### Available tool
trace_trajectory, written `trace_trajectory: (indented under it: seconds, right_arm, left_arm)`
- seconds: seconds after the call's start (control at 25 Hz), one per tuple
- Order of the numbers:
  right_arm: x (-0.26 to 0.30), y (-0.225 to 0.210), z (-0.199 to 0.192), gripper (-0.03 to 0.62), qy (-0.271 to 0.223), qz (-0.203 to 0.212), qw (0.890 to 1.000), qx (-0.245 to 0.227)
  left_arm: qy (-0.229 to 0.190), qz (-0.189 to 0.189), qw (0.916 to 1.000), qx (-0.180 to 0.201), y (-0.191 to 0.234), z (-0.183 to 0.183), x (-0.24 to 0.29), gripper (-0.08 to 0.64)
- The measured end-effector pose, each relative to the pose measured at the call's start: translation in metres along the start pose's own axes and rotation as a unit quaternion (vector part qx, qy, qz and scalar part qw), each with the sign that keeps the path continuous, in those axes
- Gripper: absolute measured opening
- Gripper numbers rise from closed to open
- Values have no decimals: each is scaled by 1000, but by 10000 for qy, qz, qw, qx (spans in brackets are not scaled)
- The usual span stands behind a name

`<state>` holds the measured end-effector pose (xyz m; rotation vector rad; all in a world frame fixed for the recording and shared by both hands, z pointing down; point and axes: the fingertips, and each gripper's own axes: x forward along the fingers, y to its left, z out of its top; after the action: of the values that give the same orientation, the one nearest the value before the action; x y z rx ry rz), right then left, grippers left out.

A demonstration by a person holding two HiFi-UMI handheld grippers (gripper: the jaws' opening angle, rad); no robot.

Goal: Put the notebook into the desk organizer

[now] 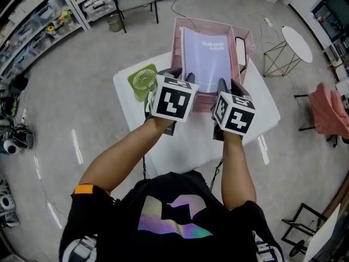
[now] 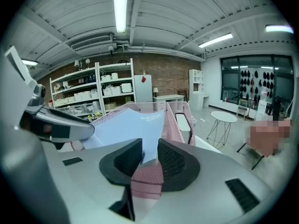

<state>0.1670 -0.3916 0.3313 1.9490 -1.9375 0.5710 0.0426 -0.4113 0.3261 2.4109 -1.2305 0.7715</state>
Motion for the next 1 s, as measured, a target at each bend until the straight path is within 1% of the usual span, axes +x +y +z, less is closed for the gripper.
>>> trace_trajectory:
  seconds: [0.04,0.08,0.12,0.16,0.24,0.36,0.52,0.72,0.88,1.0]
  right_arm:
    - [-1,0,-2,108,-5,-54,10000,-73]
    - [-3,1,-4,122,-12,-97,9998,-150]
    - [-4,2,-6,142,-20,-135,9996,-230]
    - [-6,3,-7,144,-32,-182,9993,-313]
    - [-9,3,-9,151,-95,-309,9984,-461]
    - [-21,2,-5,155,-309,-493,9966,-583]
    - [-38,5,3,154,-618,-476,9953,-574]
    - [-62,19,8,89,-953,-365,9929,-608]
    - [-82,30,5,57,-1124,-299,9914,-592]
    - [-96,44,-2,42,-1203,-165,9908,-595]
  left_arm:
    - [-50,114,9998,142,1,0,-1,126]
    - [-101,222,9993,285,3,1,-2,160]
    - [-136,300,9987,397,4,0,-3,160]
    - [-155,340,9982,462,4,-1,-3,160]
    - [-192,379,9978,505,4,-3,-4,160]
    - [-354,449,9970,530,6,-4,-11,161]
    - [-693,471,9948,574,4,-1,-27,160]
    - [-1158,406,9907,595,-4,0,-52,156]
    - [-1334,320,9888,587,-11,-10,-68,146]
    - [-1446,297,9872,606,-15,-20,-83,138]
